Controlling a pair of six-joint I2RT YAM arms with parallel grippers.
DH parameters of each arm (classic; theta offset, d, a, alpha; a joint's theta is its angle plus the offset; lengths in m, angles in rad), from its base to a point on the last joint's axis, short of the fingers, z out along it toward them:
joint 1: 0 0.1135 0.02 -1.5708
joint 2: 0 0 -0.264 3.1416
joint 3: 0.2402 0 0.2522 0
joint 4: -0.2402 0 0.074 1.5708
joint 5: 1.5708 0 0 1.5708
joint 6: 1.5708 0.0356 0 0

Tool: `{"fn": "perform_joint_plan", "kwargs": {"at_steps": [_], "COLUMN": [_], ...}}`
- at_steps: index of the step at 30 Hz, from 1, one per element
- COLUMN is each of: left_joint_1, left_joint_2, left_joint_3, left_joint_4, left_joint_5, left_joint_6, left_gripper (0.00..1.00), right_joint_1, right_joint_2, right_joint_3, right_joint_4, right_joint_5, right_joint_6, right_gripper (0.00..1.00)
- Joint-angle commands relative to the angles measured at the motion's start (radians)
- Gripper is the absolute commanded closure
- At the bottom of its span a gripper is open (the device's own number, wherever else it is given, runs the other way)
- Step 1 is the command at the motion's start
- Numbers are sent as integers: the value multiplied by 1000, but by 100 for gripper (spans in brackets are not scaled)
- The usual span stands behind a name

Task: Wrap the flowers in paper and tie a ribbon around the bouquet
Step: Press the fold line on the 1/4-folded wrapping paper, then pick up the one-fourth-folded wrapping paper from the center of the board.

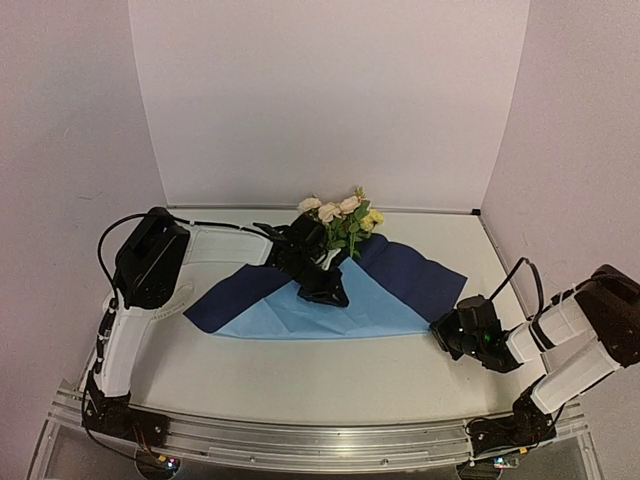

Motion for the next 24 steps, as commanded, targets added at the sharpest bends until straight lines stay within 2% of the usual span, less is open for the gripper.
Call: {"fn": "perform_joint_plan", "kwargs": {"at_steps": [1, 8, 12, 17, 24], "left_joint_1": [-12, -20, -21, -21, -23], "left_joint_2": [46, 106, 132, 129, 41], "left_joint_3": [66, 109, 108, 102, 88], "left_joint_4": [17, 23, 18, 12, 12], "left_joint_5": [26, -2, -28, -34, 29], "left_joint_6": [9, -6, -17, -23, 2], "left_gripper": [94, 95, 95, 95, 94], "right_joint_1": [-3, 8, 37, 125, 136], "right_joint_2": [-29, -154, -262, -320, -310], "right_joint_3": [13, 37, 95, 229, 220], "right_joint_4": [-11, -120, -268, -476, -488], "right_joint_5": [5, 11, 26, 79, 99], "right_joint_6": [-41, -112, -192, -330, -328], "right_gripper": [95, 100, 100, 100, 100]}}
